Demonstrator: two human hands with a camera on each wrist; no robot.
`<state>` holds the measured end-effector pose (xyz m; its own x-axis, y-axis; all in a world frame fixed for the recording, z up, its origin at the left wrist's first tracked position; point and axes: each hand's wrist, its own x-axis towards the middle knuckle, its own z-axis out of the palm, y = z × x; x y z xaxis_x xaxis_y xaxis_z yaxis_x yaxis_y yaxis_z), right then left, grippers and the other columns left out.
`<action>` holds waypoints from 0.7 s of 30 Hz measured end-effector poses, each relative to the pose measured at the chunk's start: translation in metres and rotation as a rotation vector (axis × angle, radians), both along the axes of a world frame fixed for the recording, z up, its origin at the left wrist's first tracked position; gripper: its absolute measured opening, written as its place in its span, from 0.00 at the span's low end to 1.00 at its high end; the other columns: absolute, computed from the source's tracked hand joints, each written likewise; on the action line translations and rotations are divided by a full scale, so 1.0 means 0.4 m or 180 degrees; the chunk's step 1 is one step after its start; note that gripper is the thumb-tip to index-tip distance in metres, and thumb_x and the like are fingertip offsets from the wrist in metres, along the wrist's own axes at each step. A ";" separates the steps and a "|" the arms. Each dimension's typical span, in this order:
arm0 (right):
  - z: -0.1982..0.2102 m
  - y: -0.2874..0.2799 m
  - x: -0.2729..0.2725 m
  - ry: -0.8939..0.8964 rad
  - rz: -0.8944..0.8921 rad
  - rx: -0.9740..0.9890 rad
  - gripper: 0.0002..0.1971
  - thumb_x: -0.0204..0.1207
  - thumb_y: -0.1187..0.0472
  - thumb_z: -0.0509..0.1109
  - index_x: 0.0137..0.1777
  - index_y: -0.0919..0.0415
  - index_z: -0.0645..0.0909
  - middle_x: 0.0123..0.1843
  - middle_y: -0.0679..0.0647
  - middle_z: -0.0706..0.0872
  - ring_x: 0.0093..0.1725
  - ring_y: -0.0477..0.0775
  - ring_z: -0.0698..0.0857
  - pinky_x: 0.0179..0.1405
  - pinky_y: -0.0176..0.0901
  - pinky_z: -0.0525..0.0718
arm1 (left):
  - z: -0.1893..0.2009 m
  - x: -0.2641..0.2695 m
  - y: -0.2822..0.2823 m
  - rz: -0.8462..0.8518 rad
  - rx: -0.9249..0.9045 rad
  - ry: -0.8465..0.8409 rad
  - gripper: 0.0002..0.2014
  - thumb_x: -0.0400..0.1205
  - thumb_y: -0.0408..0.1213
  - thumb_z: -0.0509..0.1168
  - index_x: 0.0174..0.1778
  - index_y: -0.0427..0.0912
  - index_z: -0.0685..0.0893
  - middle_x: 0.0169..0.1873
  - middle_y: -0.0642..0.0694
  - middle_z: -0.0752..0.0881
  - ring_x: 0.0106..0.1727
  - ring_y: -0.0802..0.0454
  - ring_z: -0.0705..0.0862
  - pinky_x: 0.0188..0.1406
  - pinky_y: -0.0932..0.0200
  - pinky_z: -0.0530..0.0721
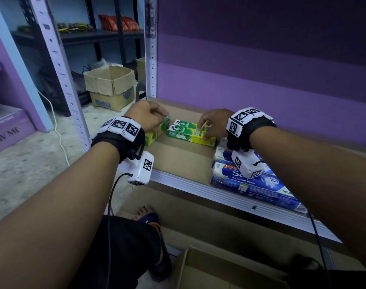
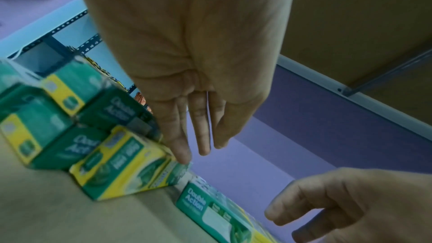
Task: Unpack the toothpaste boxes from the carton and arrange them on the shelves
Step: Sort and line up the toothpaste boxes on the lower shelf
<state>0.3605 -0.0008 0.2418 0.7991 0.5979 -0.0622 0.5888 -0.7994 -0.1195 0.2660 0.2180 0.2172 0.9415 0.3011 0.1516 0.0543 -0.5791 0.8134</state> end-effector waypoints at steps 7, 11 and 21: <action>0.018 0.092 -0.053 -0.0056 0.0314 0.0005 0.23 0.73 0.57 0.79 0.68 0.48 0.82 0.70 0.51 0.81 0.55 0.54 0.82 0.49 0.37 0.74 | 0.025 -0.058 0.063 0.0304 0.0800 -0.0349 0.10 0.78 0.32 0.69 0.51 0.48 0.91 0.45 0.52 0.91 0.39 0.64 0.84 0.35 0.79 0.75; 0.015 0.144 -0.077 -0.0076 0.0479 -0.0006 0.22 0.75 0.57 0.76 0.69 0.48 0.80 0.69 0.51 0.81 0.63 0.55 0.82 0.53 0.37 0.75 | 0.023 -0.077 0.096 0.0497 0.1113 -0.0178 0.12 0.77 0.36 0.74 0.56 0.48 0.90 0.54 0.49 0.89 0.54 0.53 0.84 0.56 0.62 0.79; -0.055 0.254 -0.104 -0.0047 0.0574 -0.0145 0.27 0.84 0.56 0.65 0.82 0.54 0.66 0.75 0.60 0.77 0.71 0.62 0.78 0.63 0.41 0.73 | -0.011 -0.099 0.147 0.0591 0.0755 0.0484 0.17 0.70 0.55 0.78 0.49 0.50 0.91 0.45 0.51 0.90 0.45 0.54 0.88 0.45 0.60 0.85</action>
<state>0.3189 0.1006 0.2200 0.6802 0.7284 -0.0816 0.7245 -0.6851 -0.0757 0.2263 0.2766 0.2127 0.8911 0.4427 0.0998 0.2870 -0.7202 0.6316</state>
